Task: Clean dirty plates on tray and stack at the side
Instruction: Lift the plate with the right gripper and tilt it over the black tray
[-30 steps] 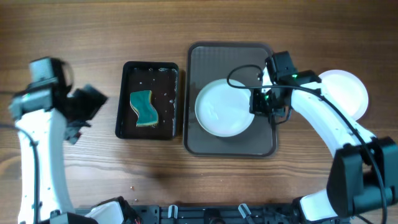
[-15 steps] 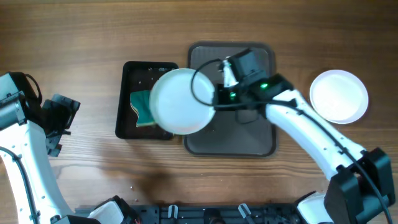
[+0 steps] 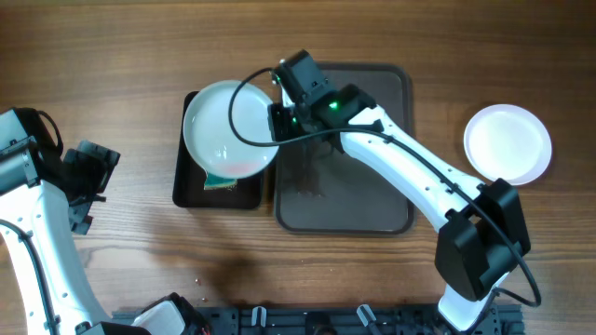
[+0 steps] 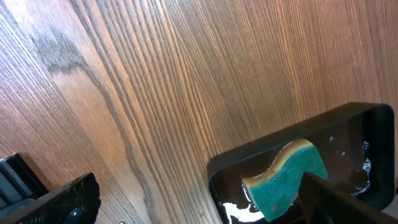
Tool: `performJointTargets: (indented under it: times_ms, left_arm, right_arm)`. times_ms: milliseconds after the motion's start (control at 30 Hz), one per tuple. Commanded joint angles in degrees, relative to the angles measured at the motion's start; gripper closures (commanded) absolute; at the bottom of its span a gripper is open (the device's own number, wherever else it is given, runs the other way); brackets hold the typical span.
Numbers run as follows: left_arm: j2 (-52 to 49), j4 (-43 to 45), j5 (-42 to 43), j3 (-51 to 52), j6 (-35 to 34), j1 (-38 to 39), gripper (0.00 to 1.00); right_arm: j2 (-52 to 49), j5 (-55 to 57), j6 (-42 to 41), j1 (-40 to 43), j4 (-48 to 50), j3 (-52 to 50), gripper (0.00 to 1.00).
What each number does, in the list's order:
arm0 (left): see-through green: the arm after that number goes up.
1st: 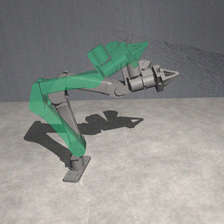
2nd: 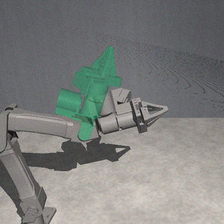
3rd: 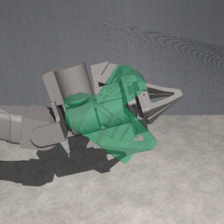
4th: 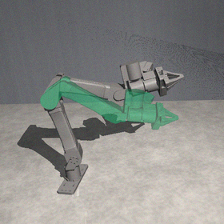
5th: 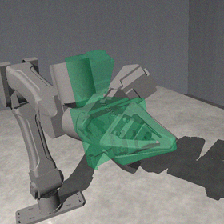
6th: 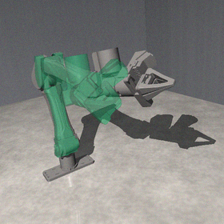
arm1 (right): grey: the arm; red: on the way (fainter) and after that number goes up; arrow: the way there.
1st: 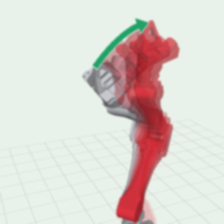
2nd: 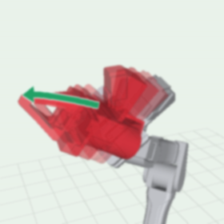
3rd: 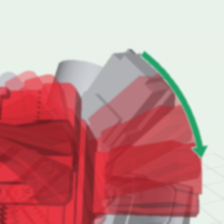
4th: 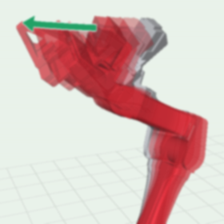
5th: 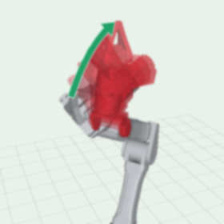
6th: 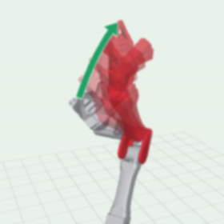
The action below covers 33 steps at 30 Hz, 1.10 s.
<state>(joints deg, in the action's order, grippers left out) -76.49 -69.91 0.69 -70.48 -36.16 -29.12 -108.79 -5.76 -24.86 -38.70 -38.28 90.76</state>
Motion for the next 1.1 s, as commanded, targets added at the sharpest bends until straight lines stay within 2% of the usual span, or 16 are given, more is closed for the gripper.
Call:
performJointTargets:
  times_ms: [0,300,333,600,833,1067]
  left_arm:
    - [0.42,0.00,-0.76,-0.81,-0.74,-0.31,0.00]
    - [0.42,0.00,-0.76,-0.81,-0.72,-0.28,0.00]
    - [0.42,0.00,-0.76,-0.81,-0.74,-0.28,0.00]
    - [0.42,0.00,-0.76,-0.81,-0.74,-0.28,0.00]
    - [0.42,0.00,-0.76,-0.79,-0.74,-0.28,0.00]
    - [0.42,0.00,-0.76,-0.81,-0.74,-0.28,0.00]
  right_arm:
    - [-0.20,19.47,9.92,-2.34,3.17,2.23,0.96]
    - [-0.09,46.69,18.10,-9.86,6.71,2.23,0.96]
    - [-0.09,52.48,19.61,-11.82,8.28,2.23,0.96]
    - [-0.07,70.99,30.56,-18.03,18.23,2.23,0.96]
    - [-0.07,80.15,42.07,-21.73,28.13,2.23,0.96]
    - [-0.02,82.09,44.44,-24.30,30.12,2.23,0.96]
